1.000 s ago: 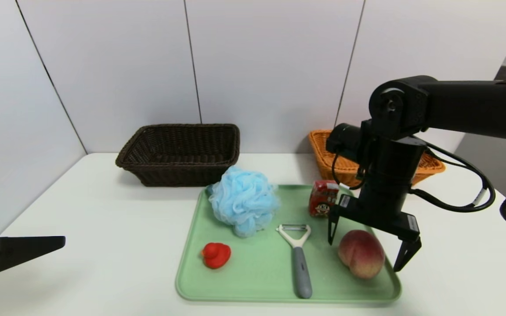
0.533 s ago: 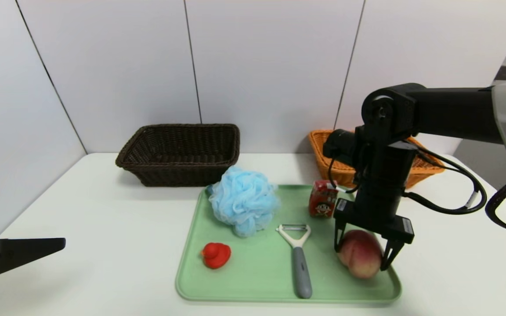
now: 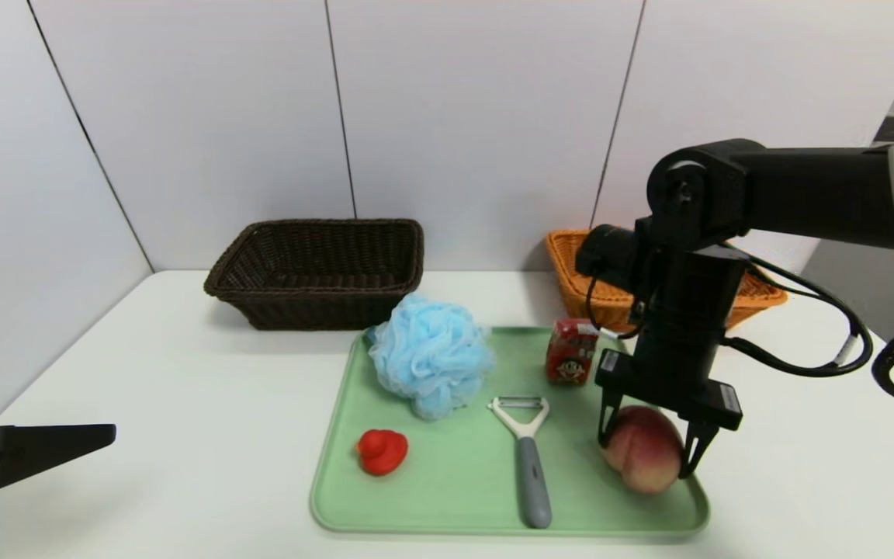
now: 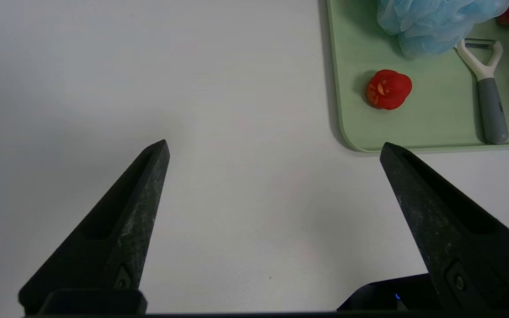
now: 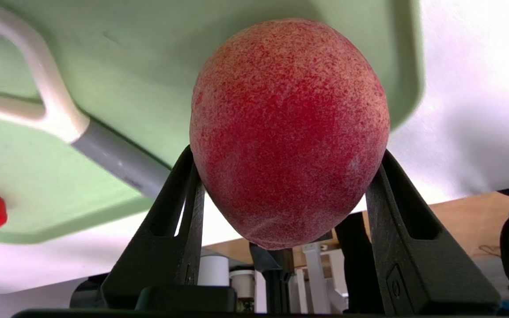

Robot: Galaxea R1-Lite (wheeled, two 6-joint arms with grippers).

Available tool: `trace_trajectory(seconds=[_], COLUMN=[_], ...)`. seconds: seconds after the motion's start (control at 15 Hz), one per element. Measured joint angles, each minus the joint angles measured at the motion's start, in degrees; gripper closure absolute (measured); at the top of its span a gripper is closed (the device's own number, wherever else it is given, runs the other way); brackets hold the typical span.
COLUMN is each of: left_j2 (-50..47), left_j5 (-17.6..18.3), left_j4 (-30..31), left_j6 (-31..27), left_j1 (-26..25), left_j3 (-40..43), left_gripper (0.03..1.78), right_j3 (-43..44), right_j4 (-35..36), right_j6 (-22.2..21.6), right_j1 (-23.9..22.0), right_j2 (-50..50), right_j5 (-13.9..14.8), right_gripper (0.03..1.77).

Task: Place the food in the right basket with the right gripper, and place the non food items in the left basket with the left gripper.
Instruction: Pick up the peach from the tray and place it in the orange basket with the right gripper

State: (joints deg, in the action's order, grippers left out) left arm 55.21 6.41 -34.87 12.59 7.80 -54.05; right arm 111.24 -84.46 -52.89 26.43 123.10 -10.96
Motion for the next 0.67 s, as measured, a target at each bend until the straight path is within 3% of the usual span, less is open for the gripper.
trace_trajectory(seconds=[0.4, 0.53, 0.67], left_j2=[0.0, -0.04, -0.12], left_j5=[0.04, 0.04, 0.04], left_j4=[0.0, 0.0, 0.0], left_j6=[-0.02, -0.02, -0.11], left_j1=[0.0, 0.0, 0.0], left_j3=[0.04, 0.09, 0.04], left_gripper=[0.12, 0.12, 0.12], right_j3=[0.45, 0.61, 0.67], right_j4=[0.28, 4.85, 13.96], right_j6=[0.67, 1.55, 2.9], right_j1=[0.13, -0.5, -3.3], right_j2=[-12.69, -18.03, -22.47], right_j5=[-3.34, -3.18, -2.38], right_gripper=[0.78, 0.78, 0.78])
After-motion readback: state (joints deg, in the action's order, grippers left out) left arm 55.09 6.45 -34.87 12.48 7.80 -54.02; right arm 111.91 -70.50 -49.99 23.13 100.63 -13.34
